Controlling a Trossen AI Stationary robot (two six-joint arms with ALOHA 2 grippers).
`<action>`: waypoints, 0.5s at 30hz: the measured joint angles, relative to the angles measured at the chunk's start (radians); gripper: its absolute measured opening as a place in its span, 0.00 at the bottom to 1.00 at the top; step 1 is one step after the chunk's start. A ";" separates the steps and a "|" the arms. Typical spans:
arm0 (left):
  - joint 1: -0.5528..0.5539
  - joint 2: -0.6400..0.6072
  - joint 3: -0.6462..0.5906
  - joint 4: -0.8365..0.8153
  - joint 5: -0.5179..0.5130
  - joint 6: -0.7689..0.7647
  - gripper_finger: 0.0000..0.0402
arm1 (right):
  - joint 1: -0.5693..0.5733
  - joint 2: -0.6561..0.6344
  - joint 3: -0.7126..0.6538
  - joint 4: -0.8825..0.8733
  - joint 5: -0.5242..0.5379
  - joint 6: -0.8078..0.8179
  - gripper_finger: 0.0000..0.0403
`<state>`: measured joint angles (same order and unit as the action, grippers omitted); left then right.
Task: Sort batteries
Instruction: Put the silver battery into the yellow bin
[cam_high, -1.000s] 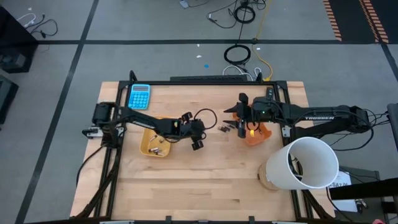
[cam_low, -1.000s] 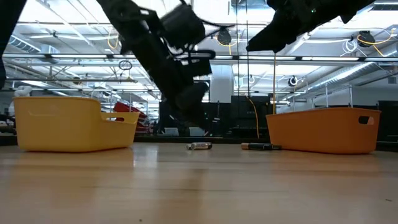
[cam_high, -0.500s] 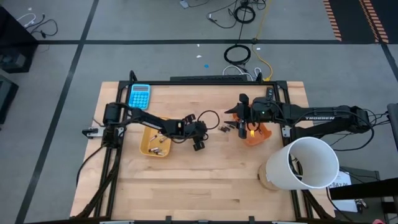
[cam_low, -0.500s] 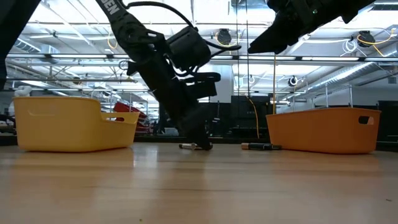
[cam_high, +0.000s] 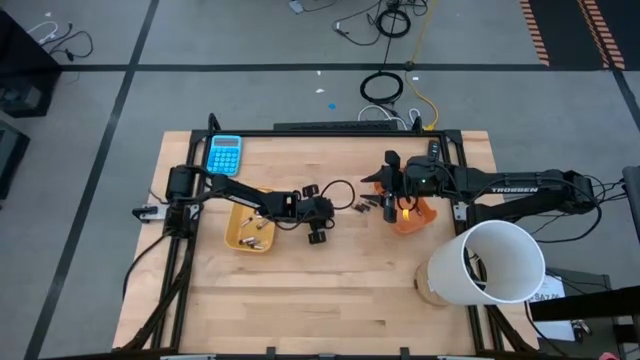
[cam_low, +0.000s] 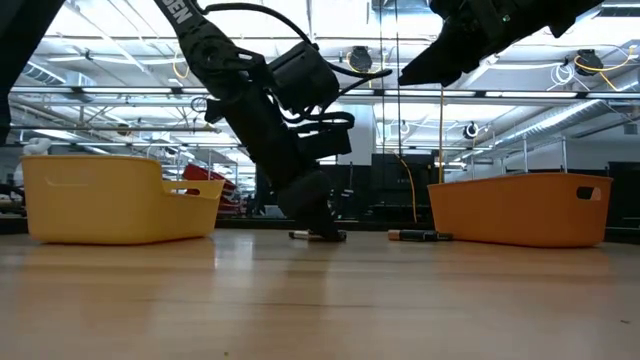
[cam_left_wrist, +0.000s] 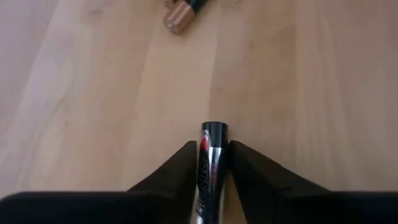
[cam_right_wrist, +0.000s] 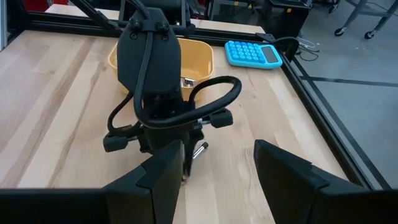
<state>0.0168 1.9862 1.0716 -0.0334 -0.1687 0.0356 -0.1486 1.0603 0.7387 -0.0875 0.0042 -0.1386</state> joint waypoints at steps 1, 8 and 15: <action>-0.001 0.000 0.000 -0.002 0.010 0.000 0.25 | 0.000 0.000 0.000 0.000 0.000 0.000 0.47; -0.004 0.000 0.001 -0.034 0.051 0.029 0.13 | 0.000 0.000 0.000 0.001 0.000 -0.004 0.47; -0.006 0.000 0.001 -0.069 0.092 0.033 0.13 | 0.000 0.000 0.000 0.009 0.000 -0.004 0.47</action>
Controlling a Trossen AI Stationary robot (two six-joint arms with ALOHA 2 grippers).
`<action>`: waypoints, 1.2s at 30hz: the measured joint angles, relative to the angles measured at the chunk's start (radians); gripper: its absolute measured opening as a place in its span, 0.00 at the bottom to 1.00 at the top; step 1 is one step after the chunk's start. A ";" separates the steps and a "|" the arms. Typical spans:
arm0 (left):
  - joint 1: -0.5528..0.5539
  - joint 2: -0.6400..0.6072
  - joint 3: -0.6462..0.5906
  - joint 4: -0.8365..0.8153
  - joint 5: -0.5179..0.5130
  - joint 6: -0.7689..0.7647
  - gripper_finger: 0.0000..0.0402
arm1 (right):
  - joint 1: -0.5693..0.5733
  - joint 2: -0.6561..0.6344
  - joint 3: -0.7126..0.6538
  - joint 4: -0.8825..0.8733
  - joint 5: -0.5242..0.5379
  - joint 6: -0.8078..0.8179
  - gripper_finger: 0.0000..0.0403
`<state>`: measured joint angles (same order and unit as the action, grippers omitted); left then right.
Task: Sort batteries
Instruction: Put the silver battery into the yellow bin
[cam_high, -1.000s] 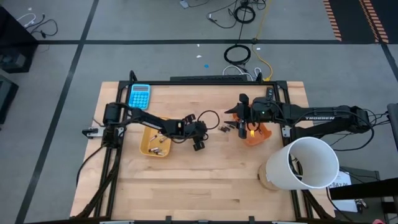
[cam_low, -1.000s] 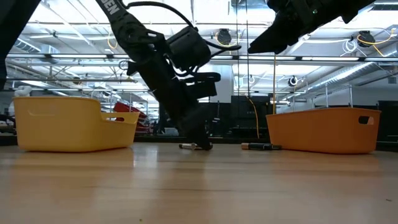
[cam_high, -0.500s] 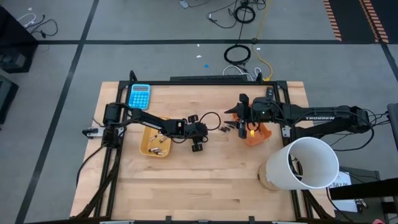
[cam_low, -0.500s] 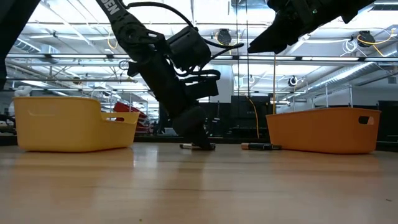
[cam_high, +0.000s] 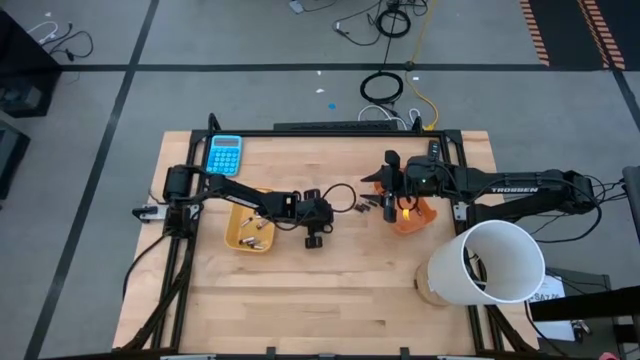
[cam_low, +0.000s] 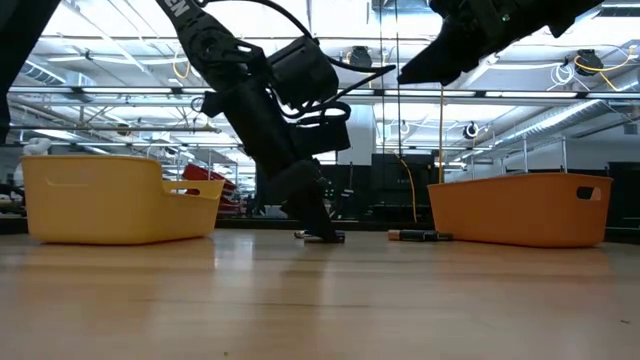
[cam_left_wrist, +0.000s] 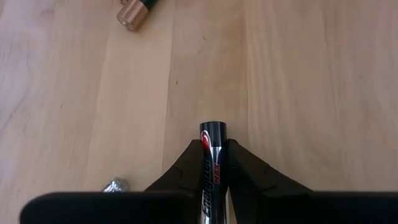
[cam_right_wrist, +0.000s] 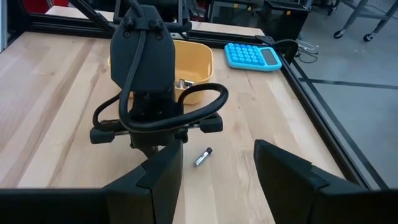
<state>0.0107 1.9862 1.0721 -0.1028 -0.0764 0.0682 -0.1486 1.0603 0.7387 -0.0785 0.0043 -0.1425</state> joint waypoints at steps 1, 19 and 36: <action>-0.001 0.000 0.000 0.000 -0.002 0.000 0.13 | 0.000 0.000 0.000 0.001 0.000 0.000 0.47; -0.022 -0.243 0.018 -0.140 -0.112 -0.010 0.13 | 0.000 0.000 0.000 -0.003 0.000 0.000 0.47; -0.062 -0.513 -0.008 -0.947 -0.283 -0.511 0.35 | 0.000 0.000 0.000 0.015 -0.001 0.001 0.47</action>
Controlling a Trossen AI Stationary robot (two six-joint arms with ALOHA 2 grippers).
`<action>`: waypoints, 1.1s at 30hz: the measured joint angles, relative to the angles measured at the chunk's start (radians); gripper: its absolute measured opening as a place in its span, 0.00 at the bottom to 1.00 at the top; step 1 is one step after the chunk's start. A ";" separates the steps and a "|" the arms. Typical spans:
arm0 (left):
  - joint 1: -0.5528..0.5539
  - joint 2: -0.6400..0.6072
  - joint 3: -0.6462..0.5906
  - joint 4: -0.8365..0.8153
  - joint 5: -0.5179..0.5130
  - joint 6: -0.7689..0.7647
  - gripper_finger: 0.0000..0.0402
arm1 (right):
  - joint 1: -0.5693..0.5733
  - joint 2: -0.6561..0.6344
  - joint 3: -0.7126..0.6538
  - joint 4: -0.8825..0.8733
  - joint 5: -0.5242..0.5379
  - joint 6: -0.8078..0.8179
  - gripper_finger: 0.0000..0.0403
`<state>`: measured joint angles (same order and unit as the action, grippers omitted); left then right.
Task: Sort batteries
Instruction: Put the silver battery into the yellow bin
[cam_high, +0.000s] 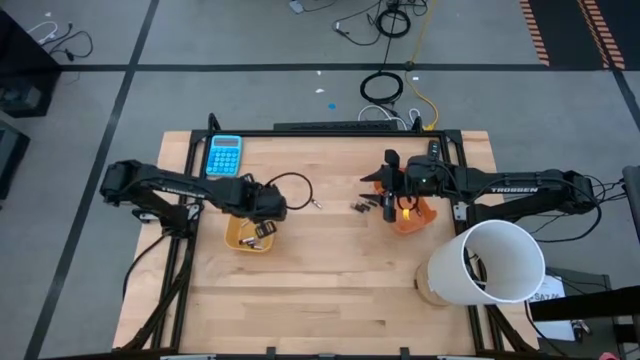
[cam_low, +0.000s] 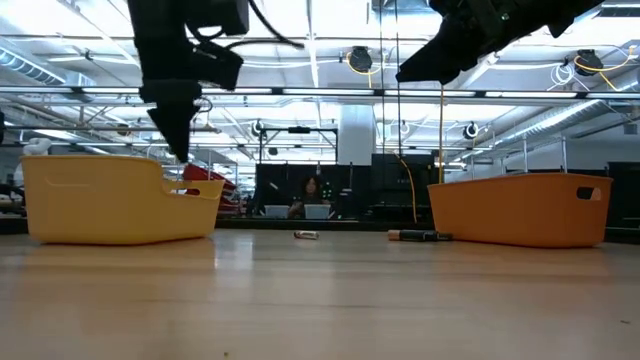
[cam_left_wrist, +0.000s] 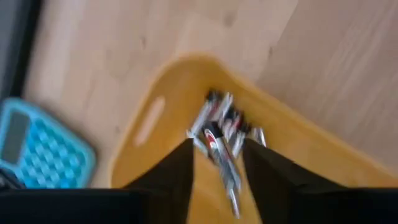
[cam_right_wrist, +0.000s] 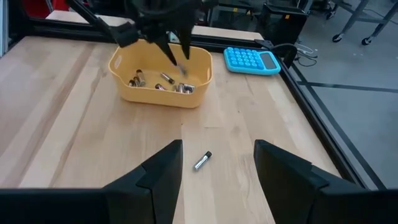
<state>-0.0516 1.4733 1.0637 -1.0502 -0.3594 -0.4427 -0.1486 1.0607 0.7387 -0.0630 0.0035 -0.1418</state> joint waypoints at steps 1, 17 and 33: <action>-0.003 -0.002 0.001 0.024 -0.021 0.012 0.40 | 0.000 0.000 0.000 0.002 0.000 0.001 0.47; 0.110 0.227 0.003 0.709 0.082 0.394 0.57 | 0.007 0.000 0.000 0.017 -0.004 0.002 0.47; 0.149 0.482 0.062 0.787 0.116 0.606 0.47 | 0.013 0.000 0.000 0.022 -0.005 -0.002 0.47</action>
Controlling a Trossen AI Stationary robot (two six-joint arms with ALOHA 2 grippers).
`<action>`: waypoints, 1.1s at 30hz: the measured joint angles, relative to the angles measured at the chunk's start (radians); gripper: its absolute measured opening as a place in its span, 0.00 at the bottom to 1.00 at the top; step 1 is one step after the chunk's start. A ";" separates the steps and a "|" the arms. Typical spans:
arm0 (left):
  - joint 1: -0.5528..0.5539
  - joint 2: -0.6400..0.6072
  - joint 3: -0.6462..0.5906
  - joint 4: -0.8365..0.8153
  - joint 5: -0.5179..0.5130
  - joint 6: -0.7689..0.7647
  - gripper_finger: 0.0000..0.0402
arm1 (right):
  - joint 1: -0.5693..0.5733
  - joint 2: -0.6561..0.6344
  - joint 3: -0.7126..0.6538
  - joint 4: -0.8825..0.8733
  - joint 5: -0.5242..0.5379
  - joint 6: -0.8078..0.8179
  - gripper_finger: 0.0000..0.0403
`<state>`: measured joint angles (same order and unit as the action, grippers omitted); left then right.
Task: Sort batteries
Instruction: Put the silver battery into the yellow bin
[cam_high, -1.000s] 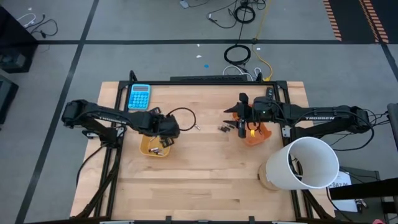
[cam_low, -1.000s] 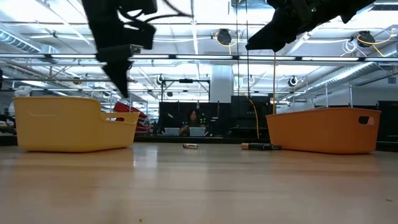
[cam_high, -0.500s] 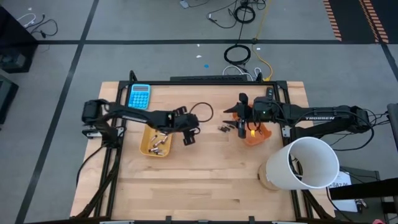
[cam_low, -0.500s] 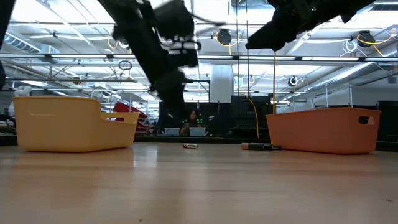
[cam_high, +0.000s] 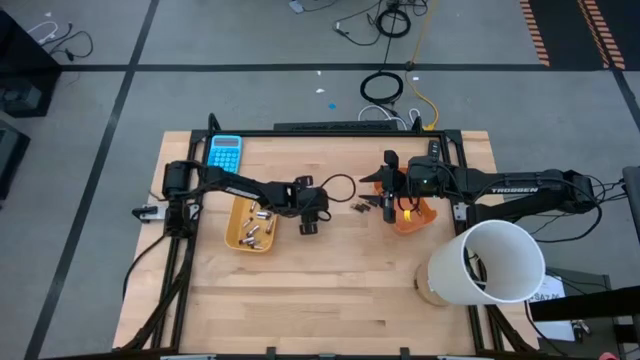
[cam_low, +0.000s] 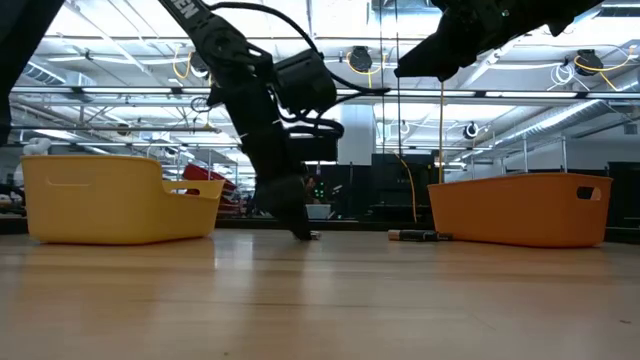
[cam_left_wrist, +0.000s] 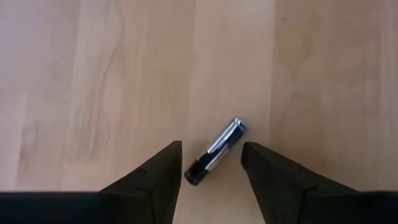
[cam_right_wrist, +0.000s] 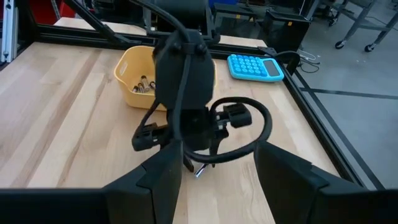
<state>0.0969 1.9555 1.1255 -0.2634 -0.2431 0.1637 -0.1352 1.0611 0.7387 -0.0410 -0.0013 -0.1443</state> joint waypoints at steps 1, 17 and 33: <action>0.001 0.007 0.000 0.000 0.021 0.016 0.46 | 0.000 0.000 0.000 0.000 0.000 0.001 0.47; -0.046 -0.037 -0.001 -0.099 0.129 -0.052 0.04 | 0.000 0.000 0.000 -0.009 0.000 0.000 0.47; -0.280 -0.437 0.011 -0.395 0.057 -0.495 0.05 | 0.000 0.000 0.000 -0.008 0.001 0.011 0.47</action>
<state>-0.1830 1.5182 1.1366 -0.6581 -0.1858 -0.3313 -0.1348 1.0611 0.7387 -0.0485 -0.0008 -0.1332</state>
